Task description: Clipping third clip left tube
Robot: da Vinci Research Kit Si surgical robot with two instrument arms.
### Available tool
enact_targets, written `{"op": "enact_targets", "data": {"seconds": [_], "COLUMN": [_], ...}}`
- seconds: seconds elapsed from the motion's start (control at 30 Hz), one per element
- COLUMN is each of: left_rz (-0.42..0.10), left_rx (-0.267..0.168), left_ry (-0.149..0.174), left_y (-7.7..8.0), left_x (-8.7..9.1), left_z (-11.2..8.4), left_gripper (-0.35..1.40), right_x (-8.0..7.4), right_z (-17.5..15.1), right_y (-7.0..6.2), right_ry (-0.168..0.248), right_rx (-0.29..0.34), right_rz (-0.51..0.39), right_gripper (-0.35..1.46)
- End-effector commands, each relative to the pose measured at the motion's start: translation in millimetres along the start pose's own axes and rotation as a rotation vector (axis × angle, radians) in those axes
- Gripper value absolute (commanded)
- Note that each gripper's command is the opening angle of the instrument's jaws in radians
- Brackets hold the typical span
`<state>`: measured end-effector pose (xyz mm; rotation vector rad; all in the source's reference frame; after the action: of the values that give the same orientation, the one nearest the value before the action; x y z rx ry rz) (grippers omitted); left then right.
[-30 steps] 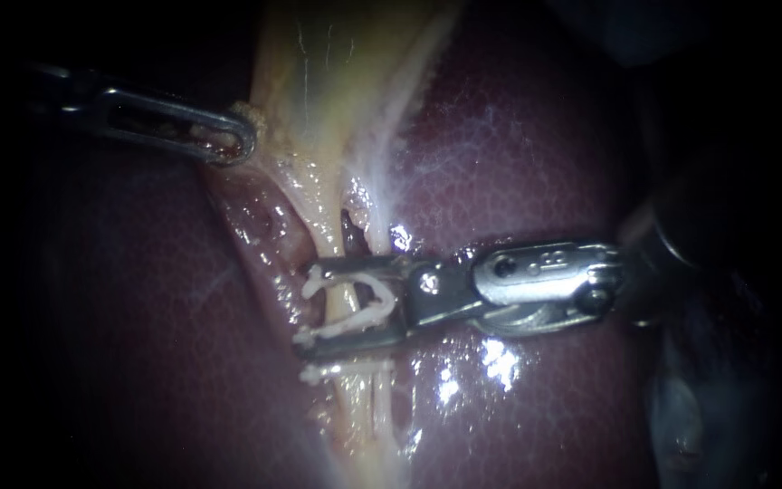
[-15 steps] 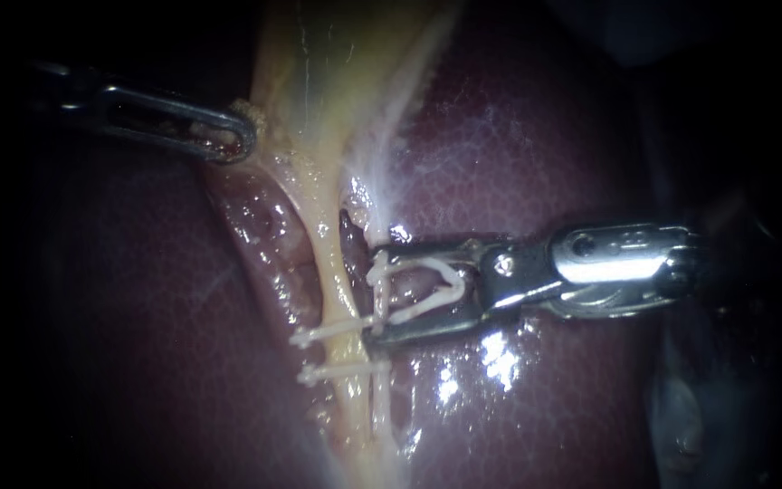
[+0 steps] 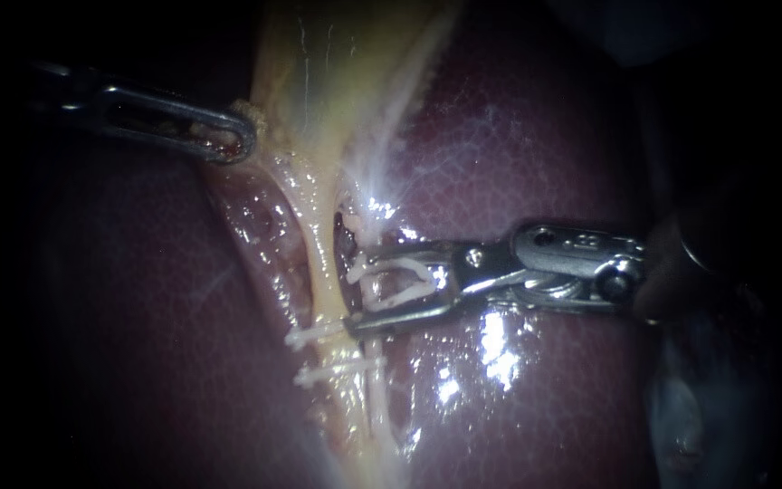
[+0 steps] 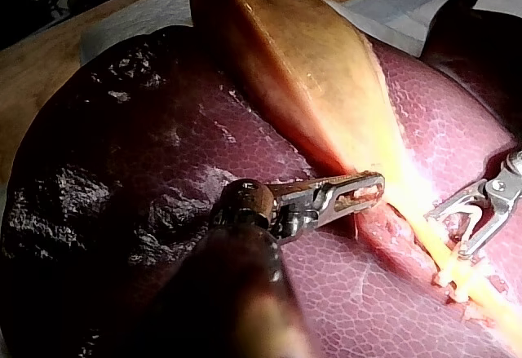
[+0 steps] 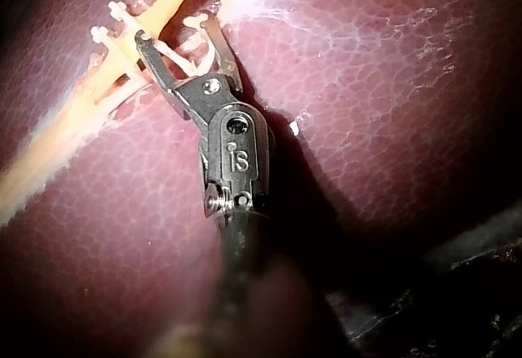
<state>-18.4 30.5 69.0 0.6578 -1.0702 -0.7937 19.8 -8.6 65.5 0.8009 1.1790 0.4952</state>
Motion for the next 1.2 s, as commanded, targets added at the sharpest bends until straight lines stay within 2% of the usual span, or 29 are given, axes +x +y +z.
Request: {"op": "enact_targets", "data": {"seconds": [0.03, 0.2, 0.3, 0.43, 0.7, 0.83, 1.2], "left_rz": [0.0, 0.001, 0.001, 0.001, 0.001, 0.001, 0.001], "left_rx": [0.0, 0.0, -0.001, -0.001, 0.0, -0.001, -0.001], "left_ry": [0.0, 0.0, 0.0, 0.0, 0.0, 0.0, 0.0], "left_y": [0.0, 0.0, 0.0, 0.0, 0.1, 0.1, 0.1], "left_x": [0.0, 0.1, 0.1, 0.1, 0.1, 0.1, 0.1], "left_z": [0.0, 0.1, 0.0, 0.1, 0.1, 0.1, 0.2], "left_gripper": [-0.35, -0.35, -0.35, -0.35, -0.35, -0.35, -0.35], "right_x": [0.1, 0.9, 1.5, 2.6, 6.9, 7.7, 7.6], "right_z": [0.3, 1.9, 2.8, 3.4, 2.5, 2.3, 2.8], "right_y": [0.1, 0.7, 0.5, -0.2, -2.4, -2.4, -1.4], "right_ry": [0.01, 0.064, 0.094, 0.127, 0.211, 0.227, 0.235], "right_rx": [0.008, 0.062, 0.094, 0.128, 0.173, 0.187, 0.246], "right_rz": [0.01, 0.079, 0.109, 0.131, 0.162, 0.178, 0.269], "right_gripper": [0.48, 0.48, 0.48, 0.48, 0.46, 0.45, 0.28]}}
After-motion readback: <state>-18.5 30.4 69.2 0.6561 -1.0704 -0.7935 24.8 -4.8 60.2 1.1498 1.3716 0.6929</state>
